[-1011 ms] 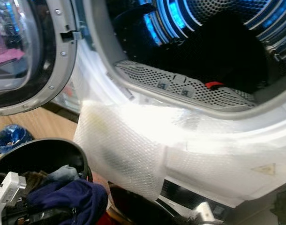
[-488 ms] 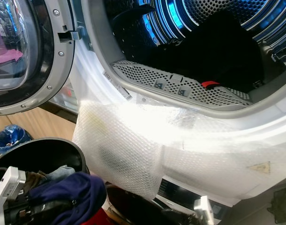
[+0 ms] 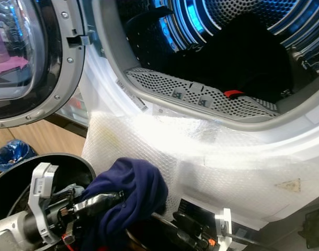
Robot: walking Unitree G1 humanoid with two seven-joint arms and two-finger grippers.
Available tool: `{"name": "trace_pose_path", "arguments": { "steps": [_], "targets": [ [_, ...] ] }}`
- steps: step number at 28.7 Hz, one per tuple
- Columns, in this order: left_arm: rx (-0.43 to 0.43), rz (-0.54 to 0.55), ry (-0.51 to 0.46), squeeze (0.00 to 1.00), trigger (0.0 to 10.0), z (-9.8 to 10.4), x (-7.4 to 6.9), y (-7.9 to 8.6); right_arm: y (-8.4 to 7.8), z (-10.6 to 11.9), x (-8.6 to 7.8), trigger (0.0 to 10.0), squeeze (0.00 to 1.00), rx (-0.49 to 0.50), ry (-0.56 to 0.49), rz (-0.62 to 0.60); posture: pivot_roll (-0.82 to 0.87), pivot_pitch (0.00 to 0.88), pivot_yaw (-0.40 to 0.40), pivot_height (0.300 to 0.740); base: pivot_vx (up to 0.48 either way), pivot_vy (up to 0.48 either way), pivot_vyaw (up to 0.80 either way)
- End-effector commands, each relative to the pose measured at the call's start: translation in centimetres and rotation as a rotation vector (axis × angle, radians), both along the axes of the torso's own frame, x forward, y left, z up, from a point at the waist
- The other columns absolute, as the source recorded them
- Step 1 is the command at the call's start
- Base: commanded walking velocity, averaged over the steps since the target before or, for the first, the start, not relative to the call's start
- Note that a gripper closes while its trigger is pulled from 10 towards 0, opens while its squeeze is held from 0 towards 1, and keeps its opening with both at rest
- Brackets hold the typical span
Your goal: Clothes washing
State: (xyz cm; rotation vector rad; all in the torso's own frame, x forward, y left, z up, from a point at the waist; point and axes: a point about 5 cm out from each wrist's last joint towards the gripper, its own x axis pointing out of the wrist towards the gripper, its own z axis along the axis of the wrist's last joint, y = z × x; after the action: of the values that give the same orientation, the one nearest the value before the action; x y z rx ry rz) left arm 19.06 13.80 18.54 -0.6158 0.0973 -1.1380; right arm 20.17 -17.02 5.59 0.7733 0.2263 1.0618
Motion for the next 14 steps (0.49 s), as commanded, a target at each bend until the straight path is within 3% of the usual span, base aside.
{"name": "trace_pose_path", "arguments": {
  "steps": [1, 6, 14],
  "targets": [
    [-0.044, -0.038, -0.001, 0.00, 0.0, 0.5, 0.0, -0.5, -0.2, 0.6, -0.2, 10.0, 1.00, 0.014, -0.019, -0.001, 0.02, 0.053, -0.038, 0.740, 0.000, 0.000, 0.00],
    [-0.115, -0.073, 0.034, 0.00, 0.0, -0.1, 0.5, -1.3, 0.2, 2.0, -0.5, 10.0, 1.00, 0.098, -0.050, -0.019, 0.01, 0.054, -0.040, 0.740, 0.000, 0.000, 0.00],
    [-0.066, -0.184, 0.078, 0.00, 0.0, -1.2, 0.5, -3.1, 1.5, 4.2, 0.3, 10.0, 1.00, 0.191, -0.117, -0.039, 0.00, 0.052, -0.035, 0.740, 0.000, 0.000, 0.00]
  ]
}}
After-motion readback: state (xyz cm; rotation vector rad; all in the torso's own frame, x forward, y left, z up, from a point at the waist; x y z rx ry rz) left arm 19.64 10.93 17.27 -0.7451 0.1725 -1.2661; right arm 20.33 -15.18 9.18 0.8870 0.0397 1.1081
